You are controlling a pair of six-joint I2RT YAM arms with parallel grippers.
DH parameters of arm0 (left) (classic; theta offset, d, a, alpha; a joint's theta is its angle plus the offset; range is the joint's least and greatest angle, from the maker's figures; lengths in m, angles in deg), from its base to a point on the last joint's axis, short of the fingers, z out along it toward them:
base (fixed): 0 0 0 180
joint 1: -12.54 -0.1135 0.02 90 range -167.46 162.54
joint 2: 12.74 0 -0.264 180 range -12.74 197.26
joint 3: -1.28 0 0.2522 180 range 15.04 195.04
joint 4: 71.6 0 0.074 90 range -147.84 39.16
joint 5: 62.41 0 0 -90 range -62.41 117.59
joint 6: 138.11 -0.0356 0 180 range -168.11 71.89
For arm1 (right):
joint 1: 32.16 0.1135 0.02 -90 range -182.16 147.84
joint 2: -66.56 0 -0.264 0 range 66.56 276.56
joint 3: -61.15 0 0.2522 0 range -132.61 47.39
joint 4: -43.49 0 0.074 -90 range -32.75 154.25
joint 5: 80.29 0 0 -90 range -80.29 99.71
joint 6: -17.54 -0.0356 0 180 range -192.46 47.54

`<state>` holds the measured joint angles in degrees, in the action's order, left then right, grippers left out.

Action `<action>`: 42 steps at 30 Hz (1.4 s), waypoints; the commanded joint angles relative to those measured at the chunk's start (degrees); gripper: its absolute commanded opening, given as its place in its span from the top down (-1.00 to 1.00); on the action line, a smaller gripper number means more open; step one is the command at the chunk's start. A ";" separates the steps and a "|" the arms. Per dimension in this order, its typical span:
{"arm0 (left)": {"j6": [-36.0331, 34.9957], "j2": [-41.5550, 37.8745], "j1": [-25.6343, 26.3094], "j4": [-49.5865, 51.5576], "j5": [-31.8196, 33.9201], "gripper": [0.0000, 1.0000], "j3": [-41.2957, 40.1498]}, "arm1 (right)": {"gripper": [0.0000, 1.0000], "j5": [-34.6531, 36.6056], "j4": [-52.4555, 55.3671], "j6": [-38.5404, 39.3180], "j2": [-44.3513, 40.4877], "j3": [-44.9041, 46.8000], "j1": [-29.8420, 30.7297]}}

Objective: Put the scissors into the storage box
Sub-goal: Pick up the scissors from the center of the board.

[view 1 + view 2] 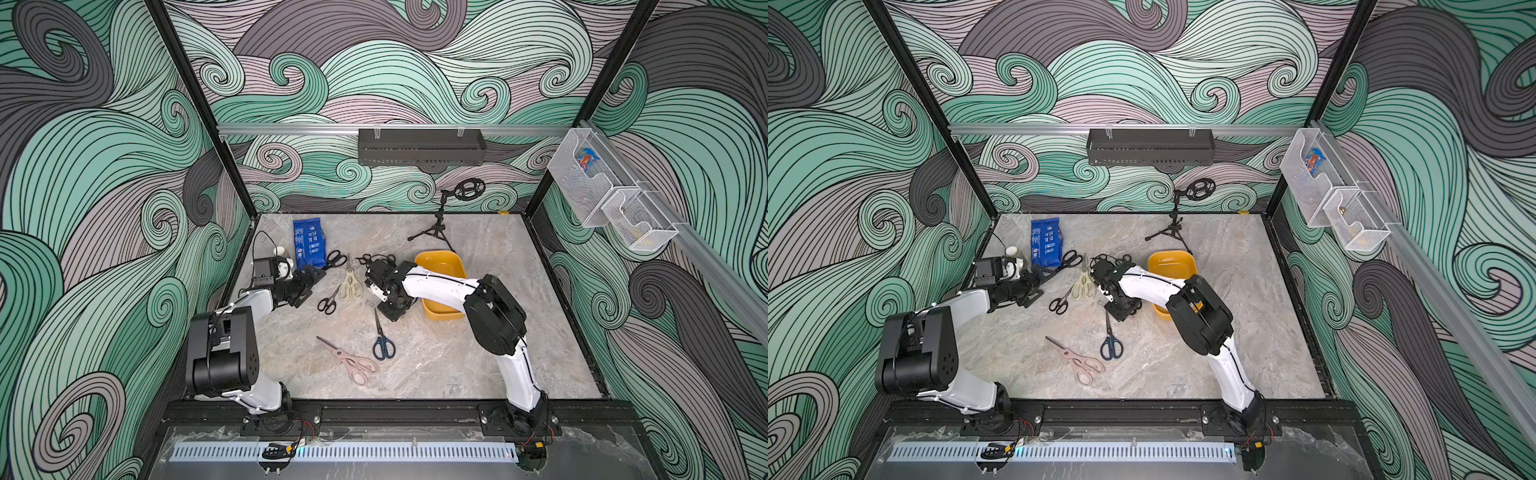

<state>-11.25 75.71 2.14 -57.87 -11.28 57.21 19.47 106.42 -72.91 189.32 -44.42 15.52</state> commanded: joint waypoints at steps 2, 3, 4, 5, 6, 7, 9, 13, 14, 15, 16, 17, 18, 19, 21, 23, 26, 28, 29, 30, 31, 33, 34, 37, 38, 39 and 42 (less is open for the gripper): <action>-0.15 0.23 -0.40 -0.16 -0.73 -0.89 -0.07 | 0.28 0.70 -1.13 -0.52 1.22 1.25 0.31; -0.17 0.22 -0.39 -0.19 -0.71 -0.89 -0.07 | 0.30 0.72 -1.26 -0.53 1.19 1.54 0.31; -0.10 0.17 -0.42 -0.15 -0.69 -0.89 -0.06 | 0.33 0.61 -1.48 -0.52 1.24 1.82 0.31; -0.15 0.19 -0.35 -0.15 -0.59 -0.89 -0.04 | 0.35 0.55 -1.61 -0.54 1.17 2.10 0.29; -0.08 0.19 -0.40 -0.12 -0.63 -0.89 -0.03 | 0.37 0.51 -1.80 -0.52 1.21 2.25 0.26; -0.12 0.15 -0.41 -0.17 -0.63 -0.89 -0.05 | 0.41 0.50 -1.89 -0.52 1.25 2.50 0.30; -0.12 0.24 -0.42 -0.16 -0.63 -0.89 0.01 | 0.50 0.56 -2.04 -0.47 1.34 2.82 0.26; -0.13 0.14 -0.42 -0.14 -0.60 -0.89 -0.07 | 0.67 0.08 -2.34 -0.22 1.53 3.00 0.30; -0.12 0.15 -0.45 -0.14 -0.68 -0.89 -0.06 | 0.71 -0.28 -2.38 -0.17 1.59 3.01 0.31; -0.13 0.15 -0.50 -0.14 -0.67 -0.89 -0.07 | 0.76 -0.48 -2.45 -0.08 1.58 3.02 0.31; -0.13 0.14 -0.48 -0.19 -0.75 -0.89 -0.05 | 0.82 -0.70 -2.62 -0.08 1.56 3.01 0.31; -0.16 0.15 -0.49 -0.14 -0.77 -0.89 -0.07 | 0.86 -0.87 -2.54 -0.09 1.52 2.81 0.28; -0.12 0.08 -0.51 -0.14 -0.72 -0.89 -0.03 | 0.92 -1.06 -2.55 -0.03 1.52 2.59 0.30; -0.12 0.10 -0.47 -0.20 -0.75 -0.89 -0.03 | 0.98 -1.23 -2.58 -0.07 1.52 2.26 0.31; -0.18 0.14 -0.50 -0.21 -0.76 -0.89 -0.05 | 1.00 -1.43 -2.53 -0.42 1.15 1.51 0.30; -0.12 0.19 -0.64 -0.19 -0.77 -0.89 -0.02 | 1.00 -1.66 -2.54 -0.94 0.34 0.37 0.26; -0.04 0.40 -0.79 -0.36 -0.78 -0.89 -0.06 | 1.00 -2.04 -2.52 -1.39 -1.88 -1.84 0.29; -0.04 0.58 -0.78 -0.23 -0.81 -0.89 0.02 | 1.00 -1.42 -2.52 -1.73 -3.81 -3.72 0.20; -0.04 0.58 -0.81 -0.27 -0.81 -0.89 -0.01 | 1.00 -0.76 -2.54 -1.98 -4.60 -4.41 0.18; -0.04 0.53 -0.80 -0.18 -0.84 -0.89 -0.06 | 1.00 0.20 -2.54 -2.31 -5.63 -5.20 0.06; -0.08 0.46 -0.85 -0.31 -0.77 -0.89 -0.14 | 1.00 1.18 -2.52 -2.78 -6.60 -5.89 -0.12; -0.08 0.23 -0.86 -0.32 -0.58 -0.89 -0.30 | 1.00 3.01 -2.57 -3.27 -8.43 -6.75 -0.60; -0.04 0.11 -0.76 -0.38 -0.44 -0.89 -0.42 | 1.00 3.86 -2.57 -3.49 -9.33 -6.89 -0.95; -0.17 -0.33 -0.25 -0.41 -0.26 -0.89 -0.73 | 1.00 6.06 -2.53 -4.15 -11.97 -6.18 -2.33; -0.29 -0.37 0.19 -0.38 -0.09 -0.89 -0.85 | 1.00 6.74 -2.56 -4.48 -12.71 -5.60 -2.86; -0.52 -0.46 0.92 -0.19 0.24 -0.89 -0.79 | 1.00 7.63 -2.54 -4.88 -13.71 -4.77 -3.66; -1.97 -0.63 4.09 1.84 1.73 -0.89 0.38 | 1.00 9.02 -2.57 -5.91 -16.63 -1.10 -6.74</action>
<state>-11.49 75.66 3.76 -57.72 -10.45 56.77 24.95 103.03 -76.80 174.26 -48.51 11.57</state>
